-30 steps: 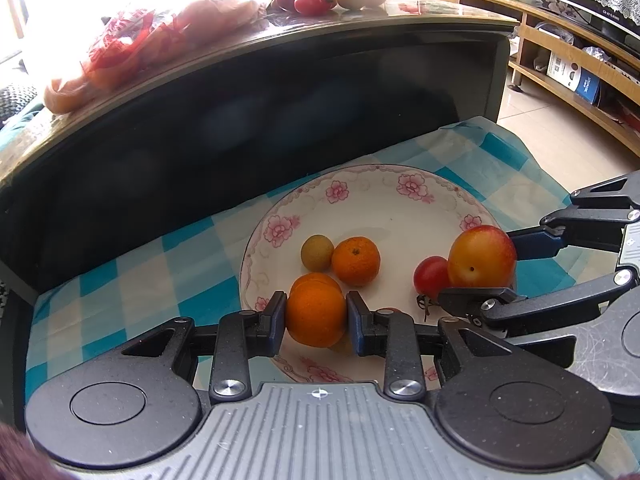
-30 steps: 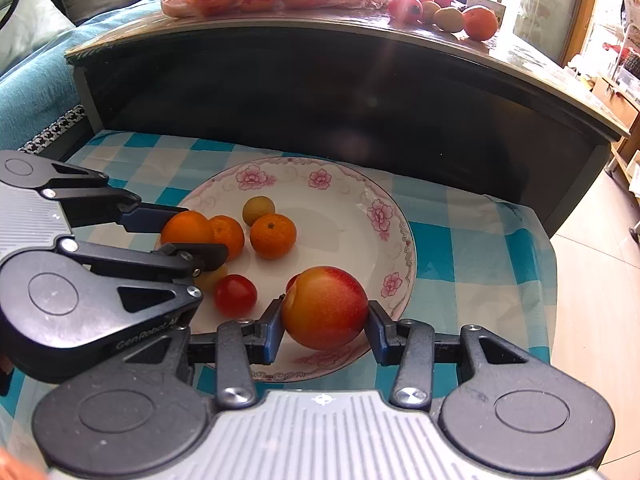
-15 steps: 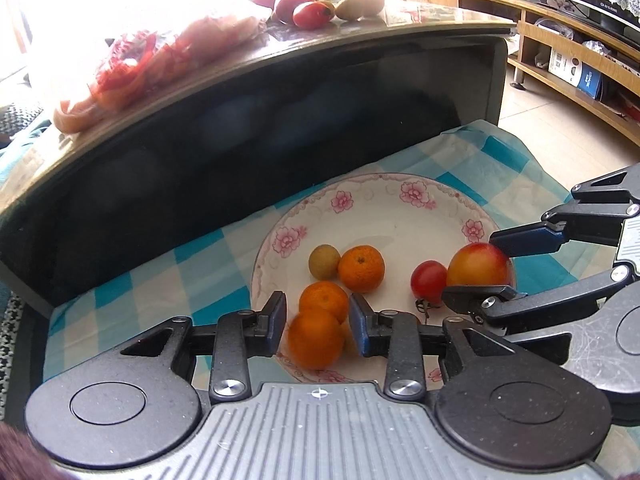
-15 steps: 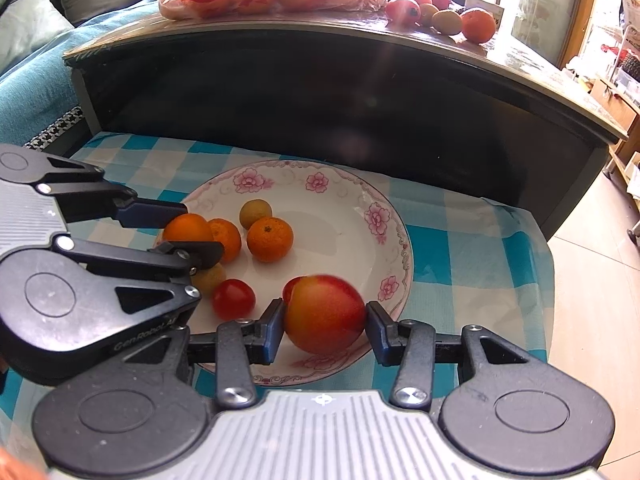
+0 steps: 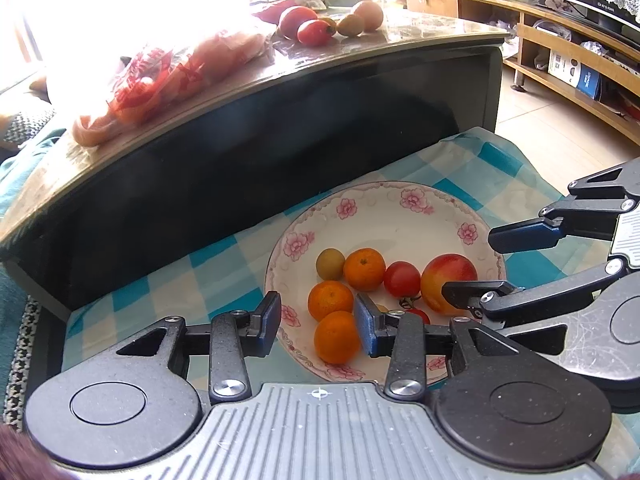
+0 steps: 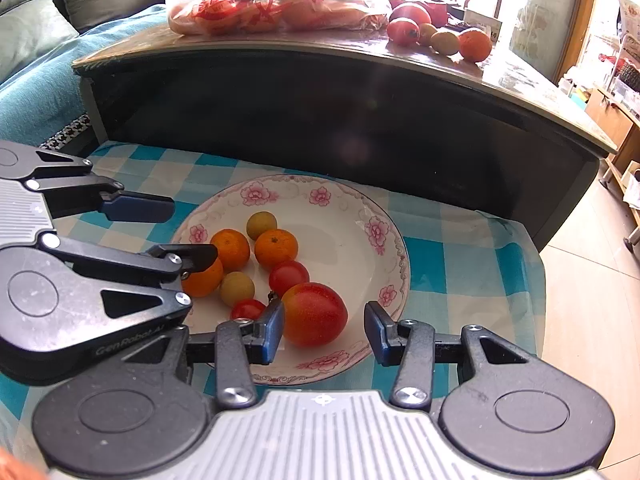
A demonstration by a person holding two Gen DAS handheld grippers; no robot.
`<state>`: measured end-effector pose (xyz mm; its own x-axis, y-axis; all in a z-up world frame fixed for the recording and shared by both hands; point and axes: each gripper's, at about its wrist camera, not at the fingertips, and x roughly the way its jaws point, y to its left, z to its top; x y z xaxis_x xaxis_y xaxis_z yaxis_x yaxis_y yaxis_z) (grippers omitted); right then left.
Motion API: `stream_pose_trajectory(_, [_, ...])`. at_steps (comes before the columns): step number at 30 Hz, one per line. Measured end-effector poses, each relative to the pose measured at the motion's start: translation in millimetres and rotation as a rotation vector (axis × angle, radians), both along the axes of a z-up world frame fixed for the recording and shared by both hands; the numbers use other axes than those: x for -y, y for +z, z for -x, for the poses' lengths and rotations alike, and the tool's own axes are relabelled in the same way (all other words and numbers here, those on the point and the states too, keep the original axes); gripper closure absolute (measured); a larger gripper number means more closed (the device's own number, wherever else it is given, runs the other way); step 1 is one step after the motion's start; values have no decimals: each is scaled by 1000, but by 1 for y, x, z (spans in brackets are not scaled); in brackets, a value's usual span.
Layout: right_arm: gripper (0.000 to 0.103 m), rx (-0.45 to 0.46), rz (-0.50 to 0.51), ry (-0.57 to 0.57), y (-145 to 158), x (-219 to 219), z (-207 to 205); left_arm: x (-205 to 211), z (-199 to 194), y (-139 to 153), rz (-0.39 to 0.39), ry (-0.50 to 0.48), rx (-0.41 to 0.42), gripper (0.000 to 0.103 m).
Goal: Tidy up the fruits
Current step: 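Lower the mandarin in the left tool while the right tool lowers the nectarine into the bowl, then open both tools to release the mandarin and nectarine into the bowl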
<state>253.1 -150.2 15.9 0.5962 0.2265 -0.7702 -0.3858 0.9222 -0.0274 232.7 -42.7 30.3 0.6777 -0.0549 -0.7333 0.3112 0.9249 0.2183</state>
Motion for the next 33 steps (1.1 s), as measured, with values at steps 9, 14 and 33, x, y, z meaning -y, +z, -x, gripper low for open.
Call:
stream_pose_trajectory(9, [57, 11, -11, -2, 6, 1, 6, -1, 5, 5, -4, 2, 7, 53])
stream_pose_trajectory(14, [56, 11, -13, -4, 7, 2, 8, -2, 7, 7, -3, 3, 10, 52])
stream_pose_trajectory(33, [56, 38, -25, 6, 22, -3, 27, -28, 34, 19, -12, 30, 30, 43])
